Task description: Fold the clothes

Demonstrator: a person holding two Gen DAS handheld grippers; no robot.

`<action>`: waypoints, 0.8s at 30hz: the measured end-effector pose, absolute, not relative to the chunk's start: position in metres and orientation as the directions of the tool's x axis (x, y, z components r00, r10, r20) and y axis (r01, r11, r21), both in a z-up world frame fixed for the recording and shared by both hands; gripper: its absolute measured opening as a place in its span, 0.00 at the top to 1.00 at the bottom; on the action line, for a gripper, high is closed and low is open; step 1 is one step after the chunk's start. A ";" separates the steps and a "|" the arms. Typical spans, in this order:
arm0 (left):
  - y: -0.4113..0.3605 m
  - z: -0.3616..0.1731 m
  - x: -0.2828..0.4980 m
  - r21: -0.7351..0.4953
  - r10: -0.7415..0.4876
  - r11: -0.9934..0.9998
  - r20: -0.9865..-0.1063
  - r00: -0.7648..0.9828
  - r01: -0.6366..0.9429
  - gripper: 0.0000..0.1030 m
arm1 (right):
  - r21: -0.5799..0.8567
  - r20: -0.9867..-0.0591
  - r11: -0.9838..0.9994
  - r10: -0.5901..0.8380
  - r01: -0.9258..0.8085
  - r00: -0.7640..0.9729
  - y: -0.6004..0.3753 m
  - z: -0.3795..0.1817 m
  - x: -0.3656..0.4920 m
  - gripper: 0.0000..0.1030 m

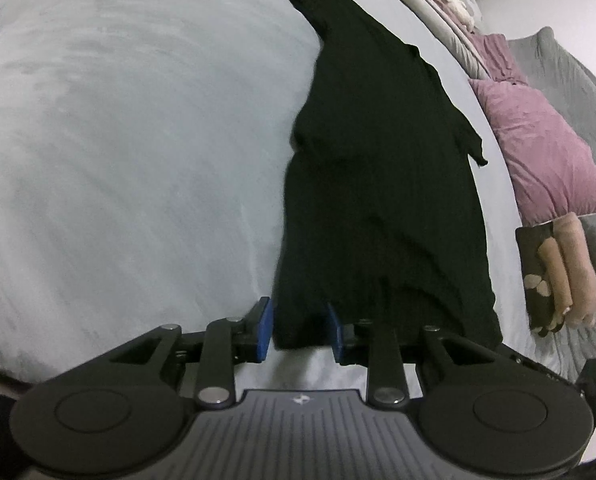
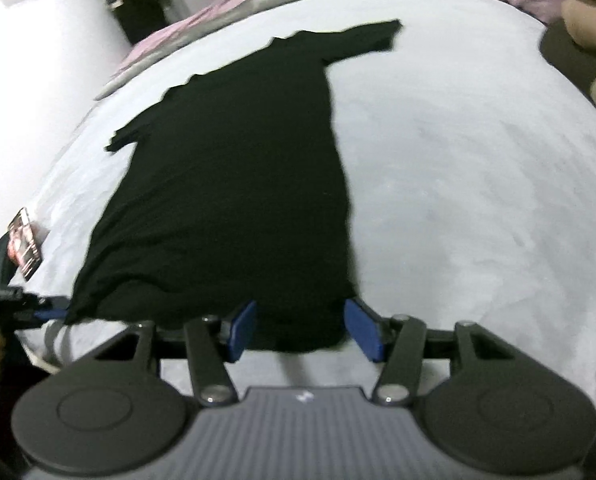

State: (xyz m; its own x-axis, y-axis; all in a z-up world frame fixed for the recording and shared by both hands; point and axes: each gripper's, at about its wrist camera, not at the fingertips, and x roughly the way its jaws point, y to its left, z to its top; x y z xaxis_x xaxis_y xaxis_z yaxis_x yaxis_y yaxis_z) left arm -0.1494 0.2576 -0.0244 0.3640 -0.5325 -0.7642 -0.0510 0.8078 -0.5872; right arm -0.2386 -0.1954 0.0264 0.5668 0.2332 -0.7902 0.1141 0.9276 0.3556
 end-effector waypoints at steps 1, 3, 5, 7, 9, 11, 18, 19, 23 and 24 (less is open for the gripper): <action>0.256 -0.024 -0.150 -0.580 -0.527 0.813 -0.767 0.365 -0.046 0.74 | 0.355 -0.794 0.927 0.234 0.116 0.562 -0.194 0.023 -0.234 0.50; 0.253 -0.022 -0.153 -0.552 -0.501 0.833 -0.783 0.369 -0.040 0.91 | 0.351 -0.797 0.929 0.231 0.117 0.558 -0.189 0.015 -0.228 0.57; 0.251 -0.021 -0.153 -0.522 -0.475 0.852 -0.800 0.365 -0.035 0.99 | 0.341 -0.801 0.933 0.224 0.116 0.555 -0.184 0.010 -0.223 0.75; 0.257 -0.013 -0.157 -0.542 -0.493 0.840 -0.784 0.378 -0.028 0.99 | 0.334 -0.806 0.936 0.221 0.114 0.550 -0.182 0.009 -0.219 0.92; 0.265 -0.003 -0.163 -0.571 -0.518 0.821 -0.758 0.396 -0.020 0.99 | 0.338 -0.801 0.934 0.220 0.117 0.557 -0.185 0.014 -0.221 0.93; 0.273 0.005 -0.167 -0.602 -0.545 0.799 -0.734 0.406 -0.015 0.99 | 0.336 -0.792 0.934 0.212 0.118 0.572 -0.189 0.023 -0.226 0.93; 0.274 -0.008 -0.166 -0.556 -0.517 0.831 -0.786 0.338 -0.022 0.99 | 0.323 -0.796 0.936 0.189 0.138 0.575 -0.200 0.032 -0.231 0.93; 0.272 -0.013 -0.165 -0.533 -0.496 0.846 -0.804 0.329 -0.028 0.99 | 0.323 -0.801 0.935 0.190 0.144 0.567 -0.201 0.029 -0.229 0.93; 0.266 -0.019 -0.165 -0.511 -0.477 0.859 -0.816 0.327 -0.022 0.98 | 0.320 -0.823 0.934 0.192 0.158 0.534 -0.200 0.016 -0.226 0.92; 0.267 -0.018 -0.164 -0.513 -0.477 0.858 -0.814 0.331 -0.023 0.98 | 0.321 -0.824 0.934 0.192 0.160 0.532 -0.200 0.015 -0.226 0.91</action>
